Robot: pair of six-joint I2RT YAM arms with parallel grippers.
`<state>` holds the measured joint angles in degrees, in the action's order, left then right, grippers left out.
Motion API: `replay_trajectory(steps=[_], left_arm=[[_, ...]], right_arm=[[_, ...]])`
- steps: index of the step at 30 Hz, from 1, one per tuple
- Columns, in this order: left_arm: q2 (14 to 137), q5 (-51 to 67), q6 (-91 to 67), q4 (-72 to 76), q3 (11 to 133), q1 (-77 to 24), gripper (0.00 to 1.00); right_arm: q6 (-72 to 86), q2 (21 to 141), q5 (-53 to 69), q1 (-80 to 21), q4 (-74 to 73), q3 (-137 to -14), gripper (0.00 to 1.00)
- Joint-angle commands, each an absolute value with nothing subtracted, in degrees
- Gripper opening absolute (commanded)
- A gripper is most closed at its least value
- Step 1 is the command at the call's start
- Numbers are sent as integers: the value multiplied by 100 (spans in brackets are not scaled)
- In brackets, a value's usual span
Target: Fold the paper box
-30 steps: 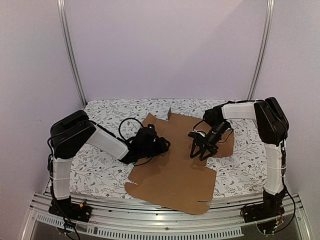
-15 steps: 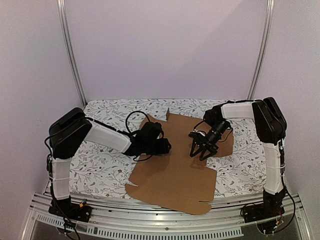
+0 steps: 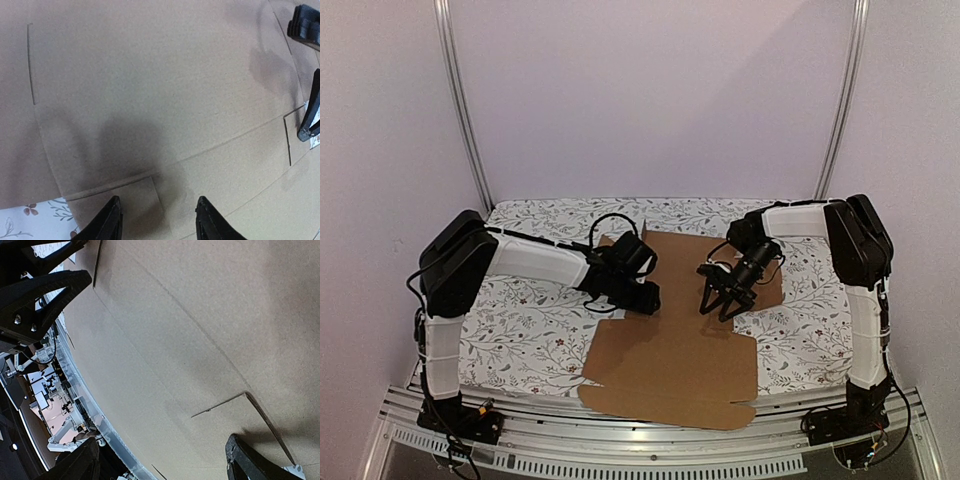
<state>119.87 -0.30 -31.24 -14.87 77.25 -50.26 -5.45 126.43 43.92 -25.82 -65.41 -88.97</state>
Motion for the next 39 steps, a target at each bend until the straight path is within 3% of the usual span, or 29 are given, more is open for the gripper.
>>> replay_trajectory(steps=[1, 29, 39], left_arm=[[12585, 380, -3045, -2698, 7462, -4983, 50], [12774, 346, -3160, -2559, 7378, -4983, 50], [11555, -431, -2040, -3657, 8691, -4874, 56]], right_arm=[[-604, 13431, 2714, -2640, -6235, -8386, 87], [-692, 13569, 2948, -2644, -6339, -8394, 87], [-1510, 11924, 3818, -2536, -7399, -9132, 87]])
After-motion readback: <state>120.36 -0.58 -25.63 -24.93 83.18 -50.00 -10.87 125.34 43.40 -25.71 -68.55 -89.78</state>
